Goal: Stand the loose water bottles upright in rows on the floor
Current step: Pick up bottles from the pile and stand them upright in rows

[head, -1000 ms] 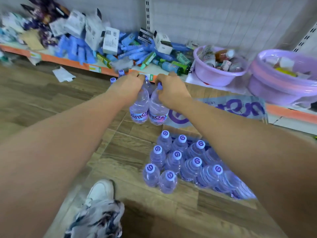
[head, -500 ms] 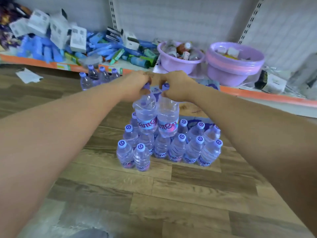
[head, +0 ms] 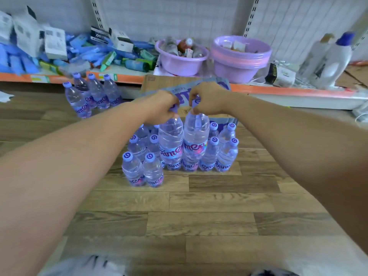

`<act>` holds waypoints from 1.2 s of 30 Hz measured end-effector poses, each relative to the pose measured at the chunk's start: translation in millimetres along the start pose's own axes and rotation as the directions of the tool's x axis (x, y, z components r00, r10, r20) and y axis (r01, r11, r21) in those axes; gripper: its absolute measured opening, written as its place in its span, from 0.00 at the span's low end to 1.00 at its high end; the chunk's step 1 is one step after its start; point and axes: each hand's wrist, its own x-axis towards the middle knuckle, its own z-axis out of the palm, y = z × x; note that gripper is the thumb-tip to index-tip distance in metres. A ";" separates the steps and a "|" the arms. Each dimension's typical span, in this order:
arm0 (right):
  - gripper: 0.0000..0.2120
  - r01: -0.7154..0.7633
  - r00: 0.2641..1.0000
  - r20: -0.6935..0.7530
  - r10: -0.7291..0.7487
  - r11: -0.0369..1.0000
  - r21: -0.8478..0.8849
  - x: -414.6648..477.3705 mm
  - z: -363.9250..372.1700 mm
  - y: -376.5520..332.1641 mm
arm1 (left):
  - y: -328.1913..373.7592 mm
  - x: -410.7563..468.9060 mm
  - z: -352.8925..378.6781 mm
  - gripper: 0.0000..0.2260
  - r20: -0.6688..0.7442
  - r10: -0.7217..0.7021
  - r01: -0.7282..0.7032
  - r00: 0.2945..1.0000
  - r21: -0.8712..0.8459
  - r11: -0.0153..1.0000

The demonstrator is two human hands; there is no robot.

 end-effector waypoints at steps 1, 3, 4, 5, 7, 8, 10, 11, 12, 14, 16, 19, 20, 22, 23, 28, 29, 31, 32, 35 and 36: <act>0.13 -0.010 1.000 0.006 0.010 1.000 0.005 -2.5 1.3 0.7 | 2.8 -0.8 1.6 0.05 0.004 -0.008 0.008 1.000 0.004 1.000; 0.14 -0.020 1.000 0.018 0.020 1.000 0.012 -8.0 6.6 2.1 | 6.9 -1.1 7.8 0.07 0.014 -0.012 0.011 1.000 0.022 1.000; 0.15 -0.023 0.999 0.028 0.023 1.000 0.008 -11.0 10.8 2.7 | 8.4 -1.1 12.1 0.09 0.024 -0.018 0.018 1.000 0.034 0.999; 0.15 -0.032 0.999 0.042 0.031 0.999 0.006 -13.6 17.3 3.9 | 10.5 -1.3 17.2 0.11 0.035 -0.024 0.022 0.999 0.041 0.999; 0.16 -0.047 0.997 0.066 0.046 0.999 0.017 -17.6 33.1 7.2 | 10.1 -1.3 31.0 0.12 0.065 -0.039 0.037 0.997 0.039 0.999; 0.16 -0.049 0.996 0.075 0.047 0.998 0.025 -19.3 41.5 8.9 | 9.8 -1.1 38.2 0.12 0.077 -0.048 0.045 0.996 0.037 0.998; 0.16 -0.053 0.994 0.097 0.050 0.998 0.034 -21.9 58.3 11.6 | 9.3 -1.0 53.0 0.12 0.092 -0.052 0.049 0.994 0.028 0.998; 0.16 -0.058 0.992 0.117 0.054 0.998 0.037 -23.2 66.0 12.7 | 10.0 -1.7 59.2 0.11 0.098 -0.054 0.051 0.994 0.031 0.998; 0.17 -0.062 0.989 0.137 0.057 0.997 0.038 -24.5 74.1 12.9 | 10.7 -3.1 65.3 0.10 0.108 -0.055 0.051 0.993 0.039 0.998; 0.17 -0.067 0.983 0.173 0.060 0.997 0.037 -25.3 89.6 14.0 | 12.6 -7.1 75.9 0.07 0.153 -0.078 0.072 0.985 0.046 0.996; 0.16 -0.079 0.978 0.196 0.069 0.996 0.042 -23.1 106.8 17.4 | 12.8 -9.2 88.3 0.04 0.189 -0.098 0.086 0.977 0.072 0.994; 0.16 -0.106 0.969 0.230 0.094 0.994 0.039 -19.2 129.4 23.0 | 11.8 -9.1 107.4 0.05 0.207 -0.114 0.092 0.972 0.113 0.989; 0.16 -0.111 0.968 0.233 0.099 0.993 0.040 -18.6 135.4 23.9 | 12.2 -8.7 113.5 0.04 0.207 -0.115 0.093 0.972 0.110 0.990; 0.17 -0.110 0.967 0.234 0.100 0.993 0.031 -16.9 144.7 26.0 | 12.4 -5.9 124.7 0.02 0.213 -0.110 0.090 0.971 0.102 0.991; 0.17 -0.109 0.967 0.236 0.100 0.994 0.025 -15.7 149.5 27.7 | 11.6 -4.5 130.4 0.03 0.221 -0.104 0.085 0.970 0.095 0.992; 0.16 -0.138 0.956 0.266 0.120 0.989 0.052 -9.5 161.1 35.2 | 4.7 -0.5 152.9 0.07 0.257 -0.115 0.091 0.960 0.104 0.990; 0.16 -0.147 0.951 0.281 0.125 0.988 0.056 -7.7 163.4 37.0 | 5.4 -0.6 155.8 0.08 0.265 -0.116 0.091 0.957 0.104 0.990; 0.16 -0.149 0.946 0.298 0.126 0.987 0.055 -4.5 168.1 39.3 | 6.3 1.0 158.6 0.07 0.265 -0.114 0.091 0.957 0.098 0.991; 0.15 -0.146 0.945 0.302 0.123 0.988 0.054 -3.2 171.3 39.3 | 6.1 2.1 158.3 0.06 0.258 -0.113 0.092 0.960 0.091 0.992; 0.15 -0.157 0.941 0.313 0.128 0.985 0.071 0.0 182.1 39.3 | 2.3 5.0 155.8 0.07 0.280 -0.104 0.086 0.954 0.075 0.993; 0.15 -0.156 0.943 0.307 0.126 0.985 0.073 0.5 183.2 39.4 | 0.8 6.0 155.6 0.07 0.285 -0.096 0.083 0.954 0.059 0.995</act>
